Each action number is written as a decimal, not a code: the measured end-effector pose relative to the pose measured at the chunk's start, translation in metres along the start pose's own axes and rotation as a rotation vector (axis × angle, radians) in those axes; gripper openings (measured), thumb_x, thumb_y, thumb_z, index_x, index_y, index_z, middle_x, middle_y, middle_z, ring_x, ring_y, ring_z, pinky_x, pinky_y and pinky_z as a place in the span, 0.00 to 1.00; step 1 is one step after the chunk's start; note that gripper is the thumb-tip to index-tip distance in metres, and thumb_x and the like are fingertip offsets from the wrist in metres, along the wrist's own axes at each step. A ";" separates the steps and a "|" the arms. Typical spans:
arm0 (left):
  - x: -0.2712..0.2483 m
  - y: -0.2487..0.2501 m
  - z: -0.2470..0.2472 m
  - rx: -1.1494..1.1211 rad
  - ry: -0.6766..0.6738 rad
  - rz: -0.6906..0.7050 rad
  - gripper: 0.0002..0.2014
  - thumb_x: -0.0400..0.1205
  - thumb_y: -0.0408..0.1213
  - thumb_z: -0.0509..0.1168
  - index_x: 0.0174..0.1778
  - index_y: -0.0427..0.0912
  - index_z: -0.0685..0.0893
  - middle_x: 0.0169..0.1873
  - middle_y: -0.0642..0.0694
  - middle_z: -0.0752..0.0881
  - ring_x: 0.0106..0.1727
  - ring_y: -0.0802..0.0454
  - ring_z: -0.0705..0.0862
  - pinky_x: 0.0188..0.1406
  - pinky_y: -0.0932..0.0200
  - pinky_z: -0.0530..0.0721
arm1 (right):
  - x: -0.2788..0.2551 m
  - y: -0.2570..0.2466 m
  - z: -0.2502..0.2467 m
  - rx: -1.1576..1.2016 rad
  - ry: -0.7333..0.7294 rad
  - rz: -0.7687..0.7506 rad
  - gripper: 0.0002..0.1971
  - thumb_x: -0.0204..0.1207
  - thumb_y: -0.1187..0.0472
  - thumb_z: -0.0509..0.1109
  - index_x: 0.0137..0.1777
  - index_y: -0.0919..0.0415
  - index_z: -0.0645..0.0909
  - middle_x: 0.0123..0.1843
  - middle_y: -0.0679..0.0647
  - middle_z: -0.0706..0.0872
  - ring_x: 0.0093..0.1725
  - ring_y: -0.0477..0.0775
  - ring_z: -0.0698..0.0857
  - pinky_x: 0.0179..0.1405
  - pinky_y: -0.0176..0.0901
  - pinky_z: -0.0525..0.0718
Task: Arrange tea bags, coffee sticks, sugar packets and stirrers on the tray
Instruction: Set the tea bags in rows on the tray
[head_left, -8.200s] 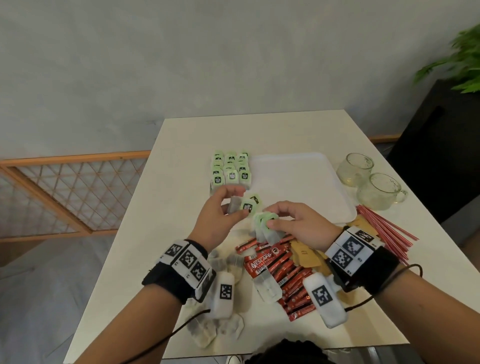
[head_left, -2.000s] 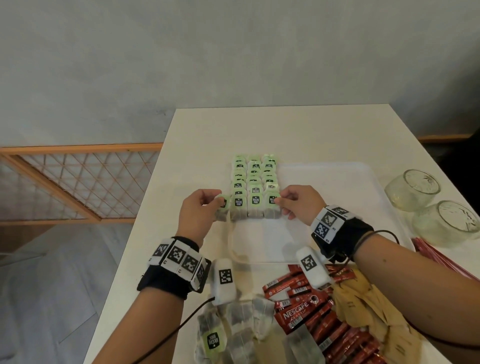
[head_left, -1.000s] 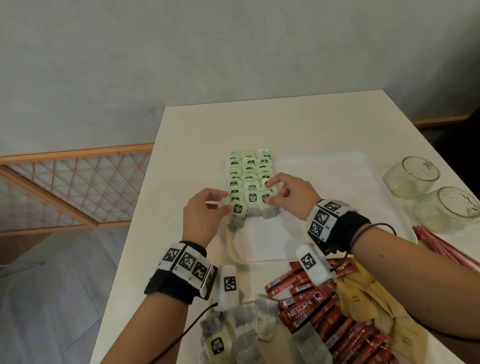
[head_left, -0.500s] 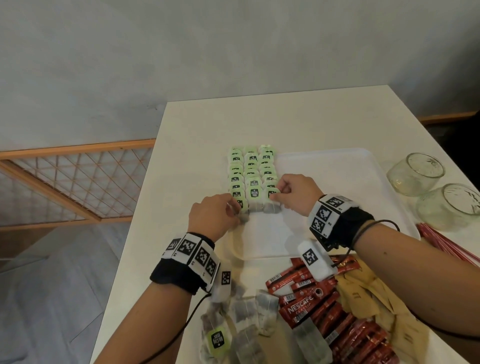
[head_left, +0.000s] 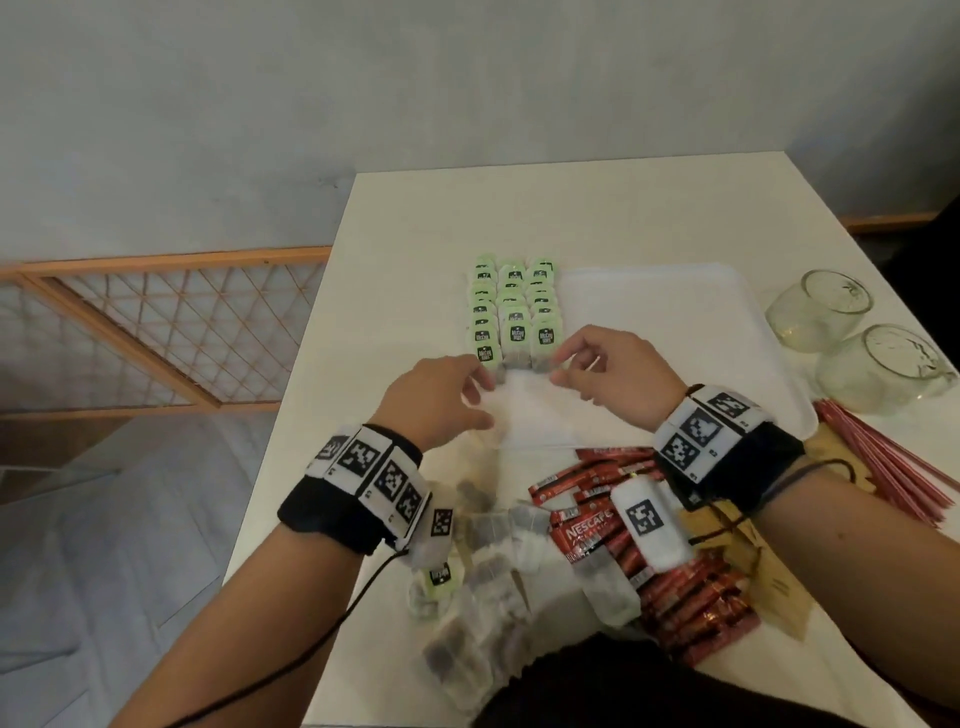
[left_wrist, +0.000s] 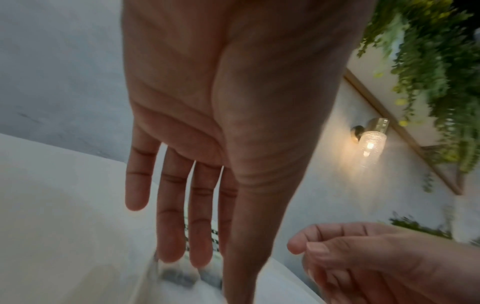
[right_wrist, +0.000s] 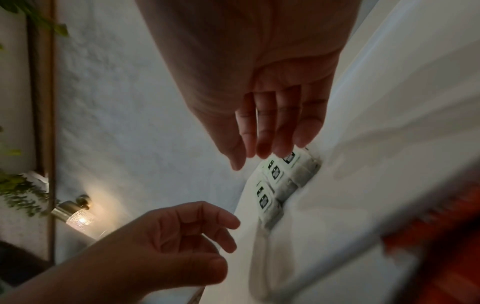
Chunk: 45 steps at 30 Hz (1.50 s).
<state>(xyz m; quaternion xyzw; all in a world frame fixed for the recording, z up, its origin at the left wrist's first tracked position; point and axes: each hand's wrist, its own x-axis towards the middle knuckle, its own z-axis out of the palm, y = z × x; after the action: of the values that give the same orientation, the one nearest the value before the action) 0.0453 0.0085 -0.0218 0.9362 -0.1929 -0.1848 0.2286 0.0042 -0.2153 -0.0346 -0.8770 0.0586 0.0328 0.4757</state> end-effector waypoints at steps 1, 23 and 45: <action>-0.010 0.002 0.006 0.024 -0.044 0.020 0.16 0.73 0.44 0.78 0.55 0.54 0.83 0.46 0.58 0.85 0.45 0.58 0.83 0.52 0.54 0.84 | -0.012 0.000 0.002 0.013 -0.046 -0.004 0.07 0.72 0.55 0.78 0.48 0.50 0.84 0.39 0.49 0.85 0.34 0.47 0.84 0.41 0.43 0.83; -0.077 0.049 0.027 -0.218 0.056 0.176 0.10 0.73 0.49 0.78 0.43 0.51 0.85 0.36 0.54 0.88 0.29 0.67 0.77 0.32 0.71 0.73 | -0.108 0.003 0.010 0.106 -0.122 -0.087 0.13 0.67 0.46 0.81 0.47 0.50 0.88 0.40 0.48 0.90 0.37 0.42 0.86 0.42 0.35 0.83; -0.065 0.016 0.031 -0.363 0.225 -0.137 0.13 0.71 0.39 0.80 0.44 0.46 0.83 0.33 0.53 0.87 0.35 0.57 0.85 0.35 0.63 0.77 | -0.133 0.019 -0.018 0.123 -0.065 -0.103 0.02 0.70 0.55 0.80 0.41 0.49 0.89 0.39 0.50 0.91 0.42 0.55 0.88 0.53 0.59 0.87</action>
<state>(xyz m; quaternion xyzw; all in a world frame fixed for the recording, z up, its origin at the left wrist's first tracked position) -0.0281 0.0130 -0.0229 0.9053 -0.0658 -0.1257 0.4003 -0.1299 -0.2308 -0.0259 -0.8464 -0.0002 0.0328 0.5315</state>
